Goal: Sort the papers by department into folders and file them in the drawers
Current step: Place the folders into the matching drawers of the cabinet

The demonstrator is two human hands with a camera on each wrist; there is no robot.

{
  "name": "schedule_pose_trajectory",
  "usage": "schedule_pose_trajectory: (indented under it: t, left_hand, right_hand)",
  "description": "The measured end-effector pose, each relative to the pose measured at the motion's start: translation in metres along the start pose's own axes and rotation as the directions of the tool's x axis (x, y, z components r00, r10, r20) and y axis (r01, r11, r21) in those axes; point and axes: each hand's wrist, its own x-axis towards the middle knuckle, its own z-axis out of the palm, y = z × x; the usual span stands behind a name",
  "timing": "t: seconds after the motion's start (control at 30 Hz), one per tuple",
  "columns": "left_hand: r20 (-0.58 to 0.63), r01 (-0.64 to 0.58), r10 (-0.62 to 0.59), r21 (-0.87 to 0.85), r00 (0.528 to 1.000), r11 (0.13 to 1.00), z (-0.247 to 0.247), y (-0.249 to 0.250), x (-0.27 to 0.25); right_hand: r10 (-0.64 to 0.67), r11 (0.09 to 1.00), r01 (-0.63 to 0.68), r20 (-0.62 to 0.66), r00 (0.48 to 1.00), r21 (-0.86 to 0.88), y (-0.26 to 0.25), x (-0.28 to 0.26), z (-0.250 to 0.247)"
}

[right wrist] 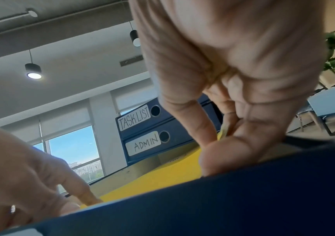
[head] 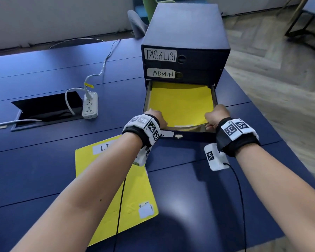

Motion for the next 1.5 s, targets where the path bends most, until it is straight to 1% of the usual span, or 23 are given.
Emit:
schedule_pose_trajectory:
  t: [0.17,0.2,0.27,0.33,0.47,0.53,0.6,0.67,0.77,0.83,0.87,0.93,1.0,1.07,1.17,1.23,1.27,1.33,1.37,1.4,1.43,1.47,1.5]
  left_hand:
    - [-0.026,0.017,-0.013,0.156,1.000,0.988,-0.005,-0.001,-0.008]
    - [-0.021,0.018,-0.014,0.172,1.000,0.985,-0.005,-0.002,-0.010]
    - [-0.016,0.012,-0.009,0.208,1.000,0.978,-0.005,-0.004,-0.015]
    - [-0.022,-0.021,0.026,0.222,0.999,0.975,-0.005,-0.005,-0.018]
    - [0.062,-0.156,0.145,0.239,0.987,0.958,-0.005,-0.012,-0.019]
    - [0.040,-0.171,0.166,0.260,0.985,0.950,-0.002,-0.019,-0.015]
    - [-0.058,-0.185,0.205,0.246,0.977,0.952,0.004,-0.027,-0.012]
    - [-0.115,-0.211,0.238,0.204,0.964,0.956,0.008,-0.034,-0.009]
    - [-0.142,-0.234,0.260,0.176,0.955,0.956,0.012,-0.039,-0.010]
    - [-0.175,-0.229,0.261,0.182,0.949,0.956,0.016,-0.040,-0.010]
    - [-0.193,-0.224,0.260,0.190,0.946,0.956,0.017,-0.041,-0.010]
    - [-0.230,-0.215,0.258,0.194,0.939,0.957,0.019,-0.042,-0.008]
    - [-0.281,-0.200,0.237,0.156,0.930,0.967,0.018,-0.045,-0.002]
    - [-0.340,-0.179,0.195,0.076,0.920,0.981,0.014,-0.046,0.007]
    - [-0.432,-0.161,0.103,-0.099,0.896,0.982,0.005,-0.043,0.025]
    - [-0.513,-0.173,0.059,-0.179,0.857,0.968,-0.006,-0.040,0.037]
    - [-0.568,-0.196,0.048,-0.202,0.822,0.960,-0.013,-0.039,0.044]
    - [-0.691,-0.249,0.041,-0.204,0.722,0.947,-0.026,-0.037,0.054]
    - [-0.753,-0.269,0.024,-0.205,0.658,0.941,-0.031,-0.036,0.058]
    - [-0.802,-0.290,-0.008,-0.226,0.598,0.930,-0.036,-0.035,0.063]
    - [-0.833,-0.318,-0.052,-0.268,0.551,0.910,-0.041,-0.034,0.068]
    - [-0.851,-0.367,-0.098,-0.323,0.517,0.872,-0.046,-0.033,0.071]
    - [-0.859,-0.441,-0.139,-0.384,0.493,0.811,-0.050,-0.033,0.078]
  right_hand:
    - [0.027,0.990,-0.012,0.101,0.994,-0.140,0.004,-0.005,-0.010]
    - [0.003,0.983,0.014,0.090,0.996,-0.185,0.004,-0.007,-0.011]
    - [-0.082,0.951,0.080,0.005,0.997,-0.300,-0.001,-0.014,-0.016]
    - [-0.176,0.912,0.138,-0.066,0.982,-0.386,-0.007,-0.022,-0.021]
    - [-0.251,0.860,0.144,-0.160,0.955,-0.489,-0.019,-0.030,-0.021]
    - [-0.284,0.849,0.170,-0.162,0.945,-0.500,-0.019,-0.029,-0.016]
    - [-0.358,0.830,0.280,-0.075,0.931,-0.482,-0.016,-0.026,-0.008]
    - [-0.386,0.794,0.395,0.119,0.915,-0.462,-0.013,-0.023,0.004]
    - [-0.260,0.770,0.447,0.417,0.871,-0.455,-0.005,-0.021,0.023]
    - [-0.225,0.710,0.508,0.527,0.820,-0.487,0.001,-0.021,0.032]
    - [-0.241,0.671,0.543,0.544,0.804,-0.505,0.004,-0.018,0.035]
    - [-0.325,0.629,0.568,0.484,0.812,-0.531,0.005,-0.012,0.039]
    - [-0.410,0.647,0.553,0.371,0.833,-0.525,0.003,-0.004,0.040]
    - [-0.473,0.666,0.534,0.259,0.842,-0.520,-0.001,0.004,0.044]
    - [-0.543,0.690,0.486,0.061,0.838,-0.536,-0.008,0.019,0.051]
    - [-0.561,0.717,0.451,-0.057,0.826,-0.531,-0.014,0.030,0.055]
    - [-0.570,0.730,0.444,-0.103,0.815,-0.520,-0.018,0.036,0.056]
    - [-0.585,0.757,0.457,-0.171,0.793,-0.468,-0.024,0.044,0.059]
    - [-0.574,0.783,0.461,-0.202,0.793,-0.417,-0.026,0.048,0.062]
    - [-0.530,0.832,0.445,-0.233,0.816,-0.332,-0.027,0.051,0.064]
    - [-0.449,0.890,0.403,-0.256,0.856,-0.213,-0.029,0.054,0.066]
    - [-0.348,0.937,0.339,-0.263,0.900,-0.079,-0.030,0.056,0.070]
    - [-0.267,0.957,0.288,-0.263,0.927,0.045,-0.031,0.058,0.073]
